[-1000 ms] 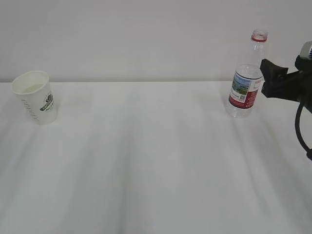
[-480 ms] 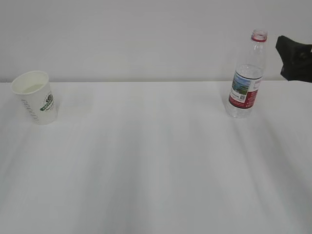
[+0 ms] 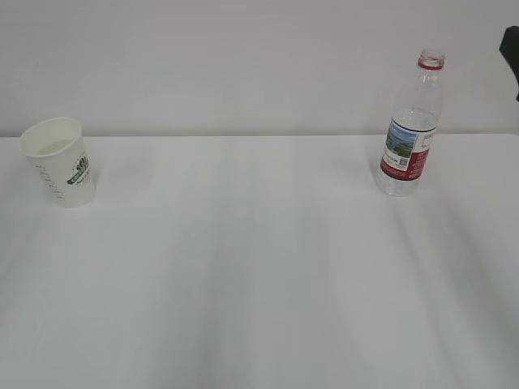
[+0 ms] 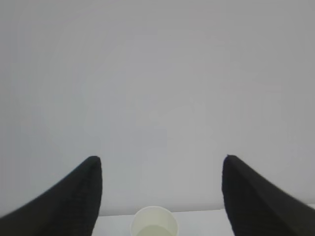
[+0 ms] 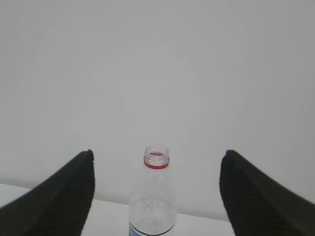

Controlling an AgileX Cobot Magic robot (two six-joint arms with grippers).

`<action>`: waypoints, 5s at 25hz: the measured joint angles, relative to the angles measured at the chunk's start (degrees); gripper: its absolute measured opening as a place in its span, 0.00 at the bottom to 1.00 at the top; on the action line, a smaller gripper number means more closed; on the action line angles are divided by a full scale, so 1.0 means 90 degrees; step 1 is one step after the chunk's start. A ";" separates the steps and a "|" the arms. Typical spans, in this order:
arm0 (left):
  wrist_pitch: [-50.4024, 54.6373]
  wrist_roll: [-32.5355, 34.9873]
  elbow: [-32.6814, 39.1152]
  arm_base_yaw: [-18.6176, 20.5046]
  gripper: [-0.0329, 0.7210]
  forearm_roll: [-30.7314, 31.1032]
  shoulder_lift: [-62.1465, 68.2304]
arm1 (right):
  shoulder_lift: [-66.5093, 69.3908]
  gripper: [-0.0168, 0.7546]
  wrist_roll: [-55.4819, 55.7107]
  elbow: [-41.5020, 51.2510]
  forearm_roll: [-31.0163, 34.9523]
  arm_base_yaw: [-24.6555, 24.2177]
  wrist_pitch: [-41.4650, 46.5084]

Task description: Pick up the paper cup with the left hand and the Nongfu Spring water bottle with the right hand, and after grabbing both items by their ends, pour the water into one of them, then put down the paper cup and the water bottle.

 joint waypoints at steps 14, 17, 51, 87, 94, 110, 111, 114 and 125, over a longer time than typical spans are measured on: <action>0.2181 0.0000 -0.0952 0.0000 0.77 0.0302 -0.1056 | -0.1715 0.79 0.0000 0.0000 -0.0010 0.0000 0.1776; 0.2590 0.0000 -0.1126 0.0000 0.77 0.0313 -0.1326 | -0.2045 0.79 0.0000 0.0014 -0.0010 0.0000 0.2195; 0.6382 0.0468 -0.1392 0.0000 0.74 -0.0010 -0.2364 | -0.5191 0.79 0.0105 -0.0096 -0.0010 0.0000 0.7544; 0.7856 0.0519 -0.0729 0.0000 0.74 -0.0317 -0.2807 | -0.6464 0.79 0.0690 -0.0232 -0.0232 0.0000 1.1149; 0.8304 0.0519 -0.0603 0.0000 0.74 -0.0345 -0.3682 | -0.6821 0.79 0.0690 -0.0232 -0.0232 0.0000 1.1179; 0.8331 0.0519 -0.0593 0.0000 0.74 -0.0497 -0.3966 | -0.7221 0.79 0.0696 -0.0232 -0.0246 0.0000 1.1193; 0.8331 0.0519 -0.0593 0.0000 0.74 -0.0531 -0.3966 | -0.7221 0.79 0.0696 -0.0232 -0.0246 0.0000 1.1193; 0.8331 0.0519 -0.0593 0.0000 0.74 -0.0531 -0.3966 | -0.7221 0.79 0.0696 -0.0232 -0.0246 0.0000 1.1193; 0.8331 0.0519 -0.0593 0.0000 0.74 -0.0543 -0.3966 | -0.7221 0.79 0.0696 -0.0221 -0.0246 0.0000 1.1193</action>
